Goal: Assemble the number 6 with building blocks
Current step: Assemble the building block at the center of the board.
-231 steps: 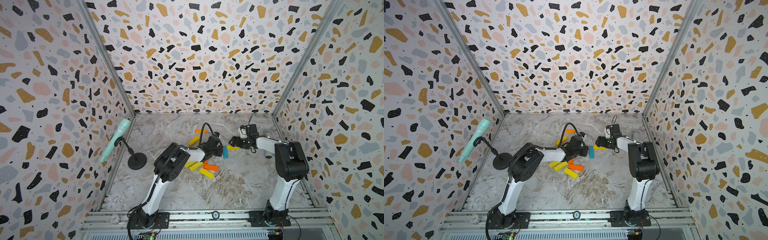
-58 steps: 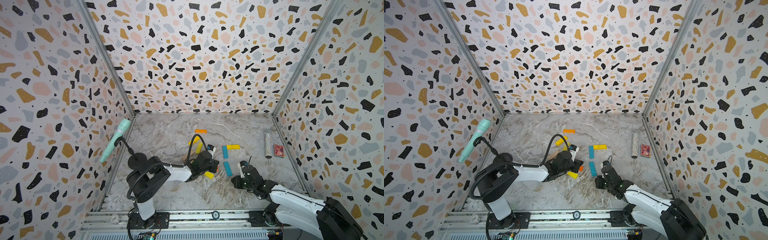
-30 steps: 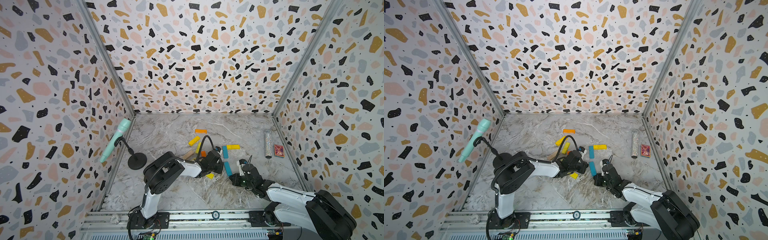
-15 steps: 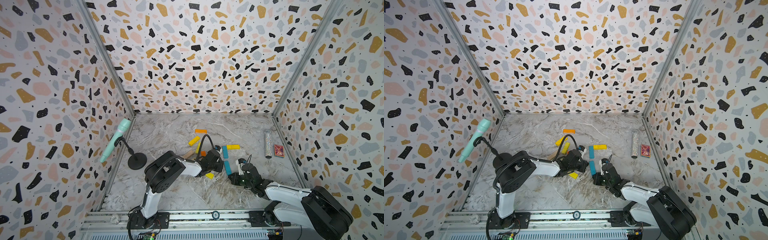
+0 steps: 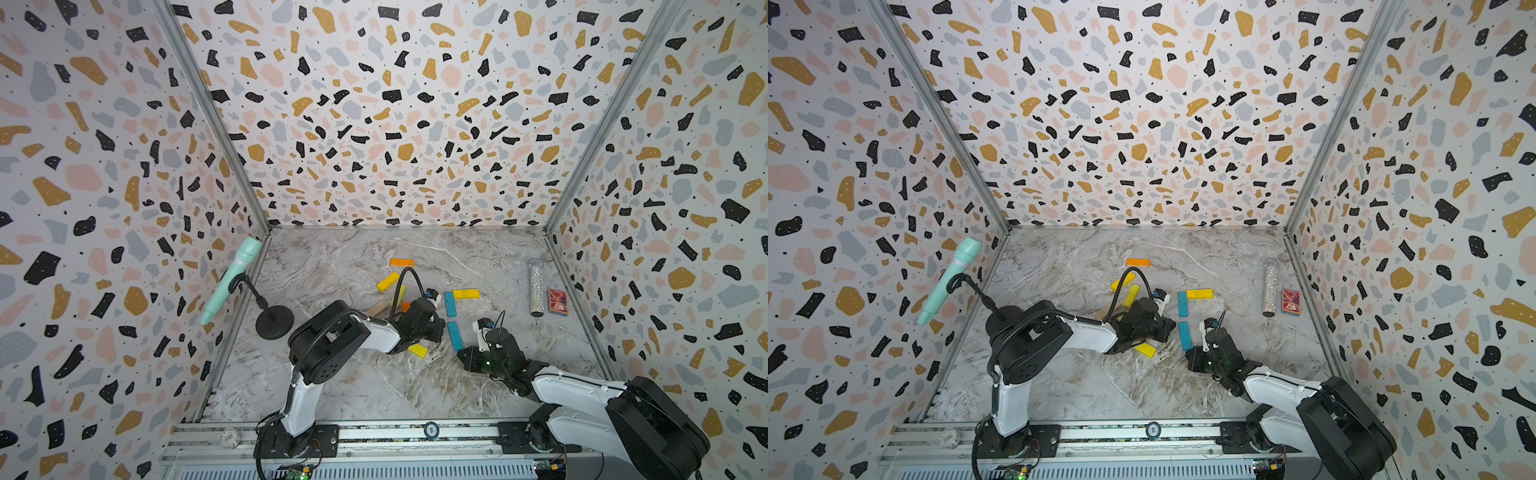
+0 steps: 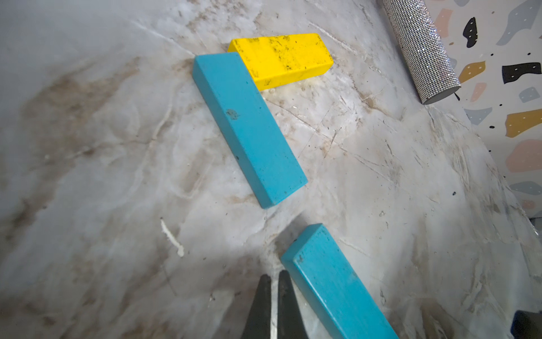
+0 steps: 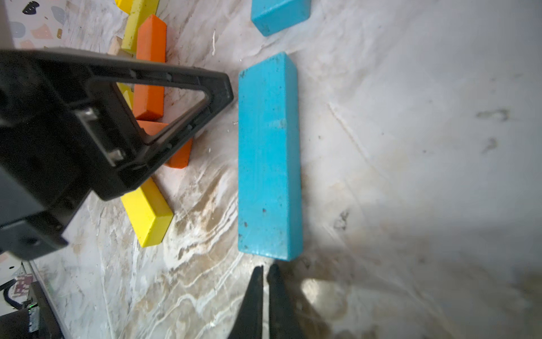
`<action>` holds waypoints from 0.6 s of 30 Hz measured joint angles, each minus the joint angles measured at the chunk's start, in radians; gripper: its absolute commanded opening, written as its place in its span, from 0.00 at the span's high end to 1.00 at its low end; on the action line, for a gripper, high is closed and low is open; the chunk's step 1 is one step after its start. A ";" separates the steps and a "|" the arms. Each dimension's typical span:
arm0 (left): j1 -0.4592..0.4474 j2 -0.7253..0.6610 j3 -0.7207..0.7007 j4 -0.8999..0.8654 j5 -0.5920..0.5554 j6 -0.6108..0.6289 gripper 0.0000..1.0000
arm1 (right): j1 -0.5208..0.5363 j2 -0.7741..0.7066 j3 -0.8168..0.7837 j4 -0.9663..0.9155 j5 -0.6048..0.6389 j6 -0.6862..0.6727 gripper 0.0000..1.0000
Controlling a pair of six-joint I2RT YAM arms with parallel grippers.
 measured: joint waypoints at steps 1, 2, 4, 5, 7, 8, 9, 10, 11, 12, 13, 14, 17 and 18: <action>0.000 0.000 -0.002 0.005 0.003 0.000 1.00 | 0.000 -0.008 -0.002 -0.007 0.001 0.000 0.90; 0.000 0.000 -0.003 0.009 0.006 0.000 1.00 | 0.000 -0.015 -0.005 -0.012 0.003 0.000 0.90; 0.000 0.000 -0.006 0.016 0.008 0.000 1.00 | 0.000 -0.024 -0.010 -0.014 0.006 0.000 0.90; 0.000 0.000 -0.008 0.020 0.010 0.000 1.00 | 0.000 -0.024 -0.010 -0.014 0.006 0.000 0.90; 0.000 0.000 -0.012 0.031 0.012 0.000 1.00 | 0.000 -0.021 -0.010 -0.010 0.006 -0.001 0.90; 0.000 0.000 -0.015 0.035 0.013 0.000 1.00 | 0.000 -0.016 -0.010 -0.005 0.005 -0.002 0.91; 0.000 0.000 -0.019 0.043 0.014 0.000 1.00 | 0.000 -0.009 -0.009 0.002 0.004 -0.003 0.91; 0.000 0.000 -0.023 0.053 0.014 0.000 1.00 | 0.000 -0.002 -0.008 0.011 0.003 -0.004 0.90; 0.000 0.000 -0.027 0.061 0.014 0.000 1.00 | 0.000 0.006 -0.007 0.020 0.001 -0.006 0.91; 0.000 -0.001 -0.030 0.067 0.015 0.000 1.00 | 0.000 0.012 -0.007 0.028 0.000 -0.007 0.91; 0.000 -0.002 -0.035 0.075 0.015 0.000 1.00 | 0.000 0.018 -0.006 0.035 -0.001 -0.008 0.91; 0.000 -0.002 -0.039 0.082 0.015 0.000 1.00 | 0.000 0.025 -0.006 0.043 -0.002 -0.010 0.91; 0.000 -0.003 -0.048 0.101 0.015 -0.001 1.00 | 0.000 0.035 -0.006 0.058 -0.002 -0.011 0.91; 0.000 -0.005 -0.051 0.105 0.015 -0.001 1.00 | 0.000 0.037 -0.006 0.061 -0.001 -0.011 0.91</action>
